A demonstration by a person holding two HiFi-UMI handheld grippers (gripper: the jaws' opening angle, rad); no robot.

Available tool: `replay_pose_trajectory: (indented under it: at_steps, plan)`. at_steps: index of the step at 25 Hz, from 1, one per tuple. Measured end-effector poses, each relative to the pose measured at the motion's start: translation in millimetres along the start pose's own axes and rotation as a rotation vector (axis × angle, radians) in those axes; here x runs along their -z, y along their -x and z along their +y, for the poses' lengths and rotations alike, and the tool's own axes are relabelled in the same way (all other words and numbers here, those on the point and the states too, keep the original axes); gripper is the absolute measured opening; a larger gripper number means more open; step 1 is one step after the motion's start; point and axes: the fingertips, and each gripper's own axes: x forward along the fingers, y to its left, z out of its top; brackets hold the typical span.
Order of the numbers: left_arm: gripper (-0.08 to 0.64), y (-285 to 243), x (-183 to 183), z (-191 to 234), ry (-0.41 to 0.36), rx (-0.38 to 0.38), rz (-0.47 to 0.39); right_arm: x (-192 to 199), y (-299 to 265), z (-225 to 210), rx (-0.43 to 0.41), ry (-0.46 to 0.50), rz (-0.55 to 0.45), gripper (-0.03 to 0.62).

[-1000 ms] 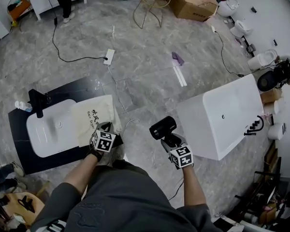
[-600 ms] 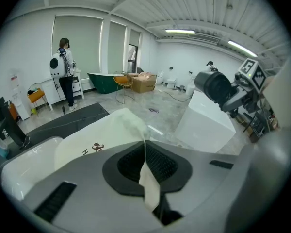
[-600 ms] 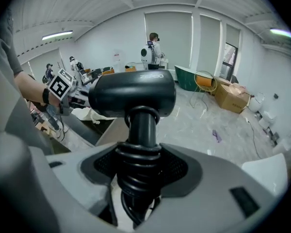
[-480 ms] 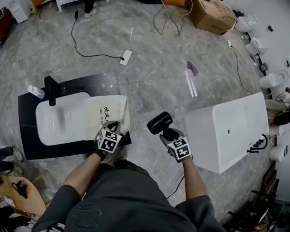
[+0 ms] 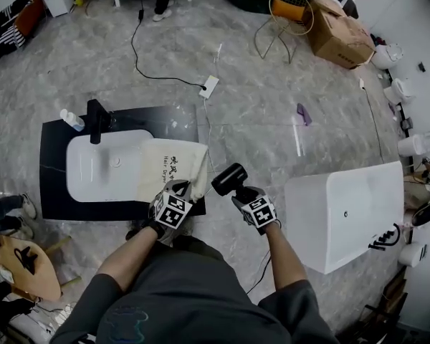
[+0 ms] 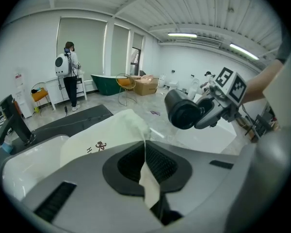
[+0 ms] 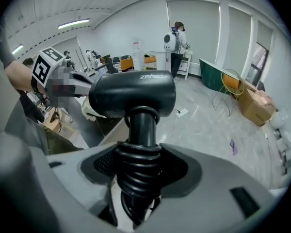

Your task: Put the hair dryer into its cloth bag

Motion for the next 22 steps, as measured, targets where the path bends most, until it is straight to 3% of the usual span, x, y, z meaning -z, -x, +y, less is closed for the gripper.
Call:
replay_pose_trajectory:
  at_steps: [14, 22]
  plan:
    - [0.008, 1, 5, -7, -0.009, 0.043, -0.015, -15, -72, 21, -0.095, 0.118, 0.136, 0.241]
    - [0.008, -1, 10, -12, -0.047, 0.071, -0.006, -19, -86, 35, -0.12, 0.246, 0.225, 0.241]
